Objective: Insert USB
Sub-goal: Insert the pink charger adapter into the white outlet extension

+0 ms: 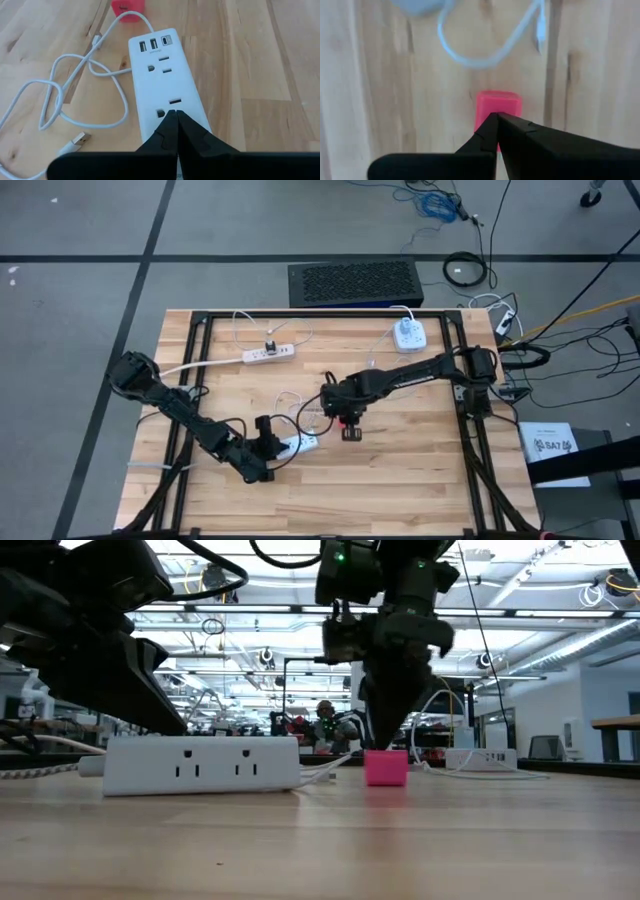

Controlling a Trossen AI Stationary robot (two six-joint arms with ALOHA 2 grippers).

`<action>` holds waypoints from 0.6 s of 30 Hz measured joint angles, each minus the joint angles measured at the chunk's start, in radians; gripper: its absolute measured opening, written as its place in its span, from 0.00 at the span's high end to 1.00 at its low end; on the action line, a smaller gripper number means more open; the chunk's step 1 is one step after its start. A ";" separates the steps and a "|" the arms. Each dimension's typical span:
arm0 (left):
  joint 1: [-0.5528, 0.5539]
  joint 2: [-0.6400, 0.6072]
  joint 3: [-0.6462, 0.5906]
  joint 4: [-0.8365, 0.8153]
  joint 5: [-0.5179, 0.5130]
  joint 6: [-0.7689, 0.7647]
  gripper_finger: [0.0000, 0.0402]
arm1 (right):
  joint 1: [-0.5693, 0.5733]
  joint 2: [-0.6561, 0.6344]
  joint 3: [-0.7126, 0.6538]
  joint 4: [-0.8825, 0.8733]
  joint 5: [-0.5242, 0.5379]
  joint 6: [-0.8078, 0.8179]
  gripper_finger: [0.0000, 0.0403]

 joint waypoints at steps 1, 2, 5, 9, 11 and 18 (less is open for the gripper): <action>0.000 0.000 0.000 0.000 0.000 0.000 1.00 | 0.000 -0.007 -0.001 -0.010 -0.003 -0.002 1.00; 0.000 0.000 0.000 0.000 0.000 0.000 1.00 | 0.003 -0.016 -0.001 -0.028 0.007 -0.003 1.00; 0.000 0.000 0.000 0.000 0.000 0.000 1.00 | 0.022 -0.075 0.000 -0.078 0.064 0.015 1.00; 0.000 0.000 0.000 0.001 -0.004 0.000 1.00 | 0.073 -0.178 0.005 -0.137 0.184 0.052 1.00; 0.000 0.000 0.000 0.001 -0.010 0.000 1.00 | 0.113 -0.201 0.004 -0.133 0.225 0.105 1.00; -0.001 0.000 -0.001 0.002 -0.096 -0.001 1.00 | 0.234 -0.179 -0.075 -0.047 0.388 0.217 0.96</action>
